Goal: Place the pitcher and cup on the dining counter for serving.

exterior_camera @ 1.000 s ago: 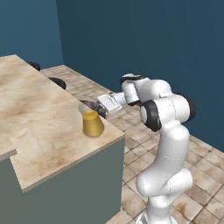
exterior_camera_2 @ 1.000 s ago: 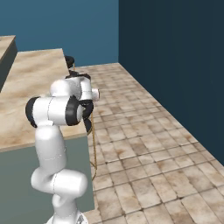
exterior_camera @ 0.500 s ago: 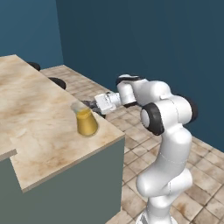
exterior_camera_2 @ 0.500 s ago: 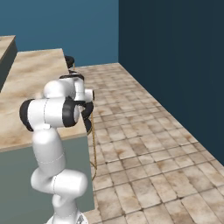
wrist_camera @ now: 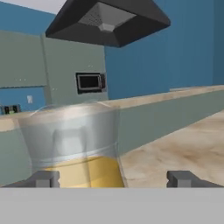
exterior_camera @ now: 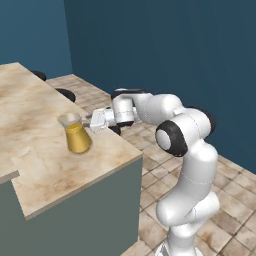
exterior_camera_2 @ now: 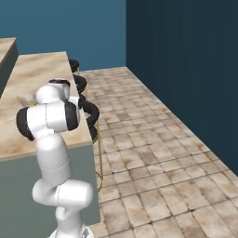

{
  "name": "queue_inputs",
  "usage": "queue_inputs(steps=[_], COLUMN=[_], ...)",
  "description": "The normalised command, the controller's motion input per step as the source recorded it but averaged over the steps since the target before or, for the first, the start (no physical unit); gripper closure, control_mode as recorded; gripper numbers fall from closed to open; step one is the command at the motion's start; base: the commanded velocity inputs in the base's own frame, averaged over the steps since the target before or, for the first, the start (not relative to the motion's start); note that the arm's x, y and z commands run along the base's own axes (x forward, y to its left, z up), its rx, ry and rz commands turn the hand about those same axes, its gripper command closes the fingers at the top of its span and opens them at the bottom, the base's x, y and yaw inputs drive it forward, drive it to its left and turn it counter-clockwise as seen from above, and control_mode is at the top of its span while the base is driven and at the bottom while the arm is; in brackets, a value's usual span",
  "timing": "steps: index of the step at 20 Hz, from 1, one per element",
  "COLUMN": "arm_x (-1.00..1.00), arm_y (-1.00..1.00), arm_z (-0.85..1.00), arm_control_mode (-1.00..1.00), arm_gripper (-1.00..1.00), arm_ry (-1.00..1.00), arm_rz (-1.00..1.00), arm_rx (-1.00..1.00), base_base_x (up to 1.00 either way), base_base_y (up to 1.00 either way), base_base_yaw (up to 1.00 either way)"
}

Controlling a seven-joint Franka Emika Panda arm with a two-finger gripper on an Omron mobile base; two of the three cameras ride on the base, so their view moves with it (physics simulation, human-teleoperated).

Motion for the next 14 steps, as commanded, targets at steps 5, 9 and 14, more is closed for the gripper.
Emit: queue_inputs(steps=[5, 9, 14], arm_x=[0.0, -0.11, -0.2], arm_y=[0.08, 0.0, 0.0], arm_z=[-0.26, -0.42, -0.51], arm_control_mode=[-1.0, -1.0, -1.0], arm_gripper=[-1.0, -1.0, -1.0], arm_ry=[0.0, 0.05, 0.08], arm_rz=[-0.04, -0.01, 0.0], arm_rx=[-0.11, -0.23, -0.29], base_base_x=[0.0, 0.0, 0.0], base_base_y=[0.0, 0.0, 0.0], base_base_yaw=[0.0, 0.0, 0.0])
